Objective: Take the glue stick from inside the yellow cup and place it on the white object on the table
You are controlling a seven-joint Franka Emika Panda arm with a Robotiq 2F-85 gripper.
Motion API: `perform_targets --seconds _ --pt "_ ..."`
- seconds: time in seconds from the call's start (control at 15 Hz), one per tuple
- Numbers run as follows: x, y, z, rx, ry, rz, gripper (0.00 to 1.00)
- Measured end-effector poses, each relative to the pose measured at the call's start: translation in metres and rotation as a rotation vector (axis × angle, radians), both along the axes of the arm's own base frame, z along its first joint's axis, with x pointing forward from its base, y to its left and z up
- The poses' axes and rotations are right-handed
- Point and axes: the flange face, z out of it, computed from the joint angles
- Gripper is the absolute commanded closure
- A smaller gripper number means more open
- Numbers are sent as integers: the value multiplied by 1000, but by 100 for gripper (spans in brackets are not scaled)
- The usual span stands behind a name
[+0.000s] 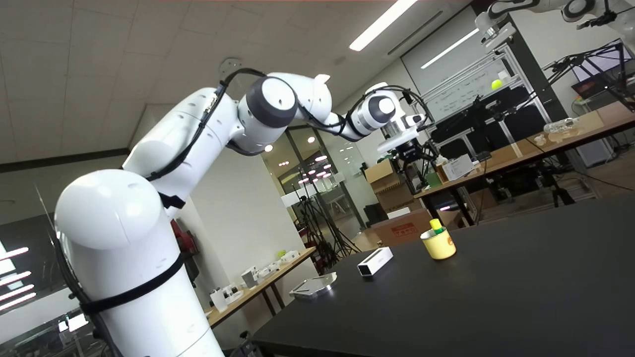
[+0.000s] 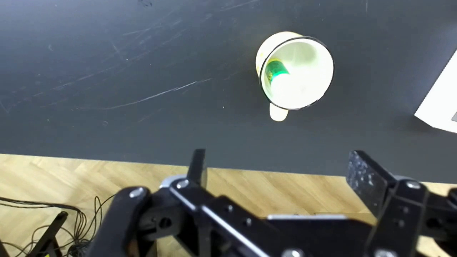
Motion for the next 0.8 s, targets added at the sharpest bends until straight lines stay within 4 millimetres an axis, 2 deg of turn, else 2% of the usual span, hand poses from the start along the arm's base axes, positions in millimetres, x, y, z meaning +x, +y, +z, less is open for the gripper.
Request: perform_targets --seconds 0.33,0.8 --pt "17 18 -50 26 0 -13 0" --pt "19 33 -111 40 42 -10 0"
